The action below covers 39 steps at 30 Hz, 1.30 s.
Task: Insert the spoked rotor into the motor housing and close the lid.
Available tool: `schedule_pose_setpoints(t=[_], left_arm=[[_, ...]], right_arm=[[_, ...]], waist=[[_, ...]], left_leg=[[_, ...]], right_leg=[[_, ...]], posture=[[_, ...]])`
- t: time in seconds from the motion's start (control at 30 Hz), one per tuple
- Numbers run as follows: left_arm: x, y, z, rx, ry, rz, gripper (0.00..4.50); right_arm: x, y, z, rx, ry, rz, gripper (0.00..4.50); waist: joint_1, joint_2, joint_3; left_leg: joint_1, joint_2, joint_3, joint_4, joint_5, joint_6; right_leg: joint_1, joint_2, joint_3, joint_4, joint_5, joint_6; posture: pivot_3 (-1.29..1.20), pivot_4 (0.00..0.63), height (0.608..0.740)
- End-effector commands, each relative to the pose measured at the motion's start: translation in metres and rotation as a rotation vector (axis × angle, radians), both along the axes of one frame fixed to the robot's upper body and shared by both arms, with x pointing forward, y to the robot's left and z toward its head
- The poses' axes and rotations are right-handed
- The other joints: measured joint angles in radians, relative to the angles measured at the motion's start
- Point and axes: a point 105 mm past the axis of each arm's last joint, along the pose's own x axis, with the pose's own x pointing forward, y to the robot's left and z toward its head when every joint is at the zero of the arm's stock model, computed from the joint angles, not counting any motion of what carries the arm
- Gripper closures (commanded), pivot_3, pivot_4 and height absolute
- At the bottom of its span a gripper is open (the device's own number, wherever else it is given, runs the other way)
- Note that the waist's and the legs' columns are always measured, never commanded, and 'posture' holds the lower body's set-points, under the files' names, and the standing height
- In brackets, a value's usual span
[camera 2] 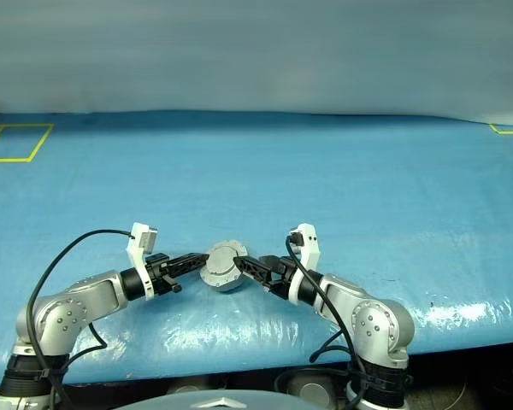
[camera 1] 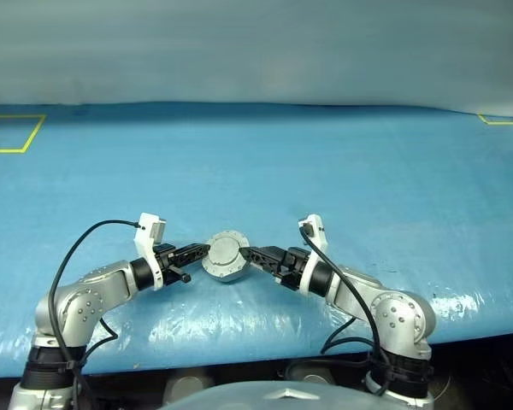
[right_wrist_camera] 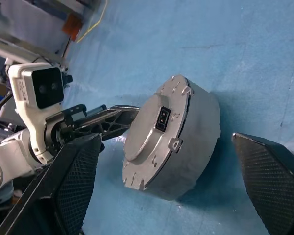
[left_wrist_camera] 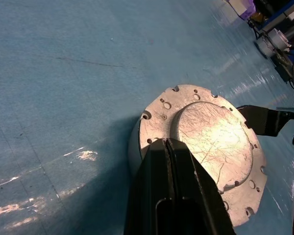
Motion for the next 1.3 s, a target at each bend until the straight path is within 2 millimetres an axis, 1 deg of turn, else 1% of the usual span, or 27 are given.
schedule_pose_setpoints(t=[0.03, 0.2, 0.33, 0.57, 0.93, 1.17, 1.3], left_arm=[[-0.006, -0.005, -0.01, 0.021, 0.04, -0.02, 4.5], [-0.007, -0.005, -0.01, 0.02, 0.036, -0.022, 4.5], [-0.008, -0.005, -0.01, 0.021, 0.036, -0.019, 4.5], [-0.009, -0.005, -0.011, 0.019, 0.038, -0.022, 4.5], [-0.009, -0.006, -0.011, 0.017, 0.04, -0.026, 4.5], [-0.01, -0.005, -0.011, 0.021, 0.038, -0.025, 4.5], [-0.01, -0.005, -0.011, 0.022, 0.036, -0.024, 4.5]], right_arm=[[0.002, 0.006, 0.003, 0.032, 0.039, -0.018, 0.01], [0.0, 0.01, -0.001, 0.029, 0.085, -0.005, 0.01], [-0.003, 0.012, -0.002, 0.078, 0.131, 0.0, 0.01], [-0.004, 0.022, 0.008, 0.201, 0.157, 0.023, 0.01], [-0.007, 0.048, 0.019, 0.336, 0.185, 0.086, 0.01], [-0.008, 0.058, 0.018, 0.381, 0.22, 0.096, 0.01], [-0.011, 0.061, 0.013, 0.389, 0.252, 0.096, 0.01]], waist=[[0.0, 0.0, 0.0], [-0.005, 0.001, 0.0], [-0.005, 0.001, -0.001], [-0.007, 0.001, -0.001], [-0.014, 0.002, 0.0], [-0.014, 0.002, 0.0], [-0.015, 0.001, -0.001]], left_leg=[[0.0, 0.0, 0.0, 0.0, 0.0, 0.0], [0.0, 0.0, 0.002, 0.0, 0.0, 0.001], [0.001, 0.0, 0.002, 0.0, 0.0, 0.001], [0.001, 0.0, 0.001, 0.0, 0.0, 0.001], [0.002, 0.0, 0.001, 0.0, 0.0, 0.001], [0.002, 0.0, 0.001, 0.0, 0.0, 0.001], [0.002, 0.0, 0.001, 0.0, 0.0, 0.001]], right_leg=[[-0.001, 0.0, 0.0, 0.0, 0.0, -0.001], [0.0, 0.001, 0.0, 0.0, 0.0, 0.0], [0.001, 0.001, 0.0, 0.0, 0.0, 0.0], [0.002, 0.001, 0.0, 0.0, 0.0, 0.0], [0.003, 0.001, 0.0, 0.0, 0.0, 0.0], [0.004, 0.001, -0.001, 0.0, 0.0, 0.001], [0.004, 0.001, -0.001, 0.0, 0.0, 0.001]], posture=[[0.0, 0.15, 0.74], [0.0, 0.15, 0.74], [0.0, 0.15, 0.74], [0.0, 0.15, 0.74], [0.0, 0.15, 0.74], [0.0, 0.15, 0.74], [0.0, 0.15, 0.74]])
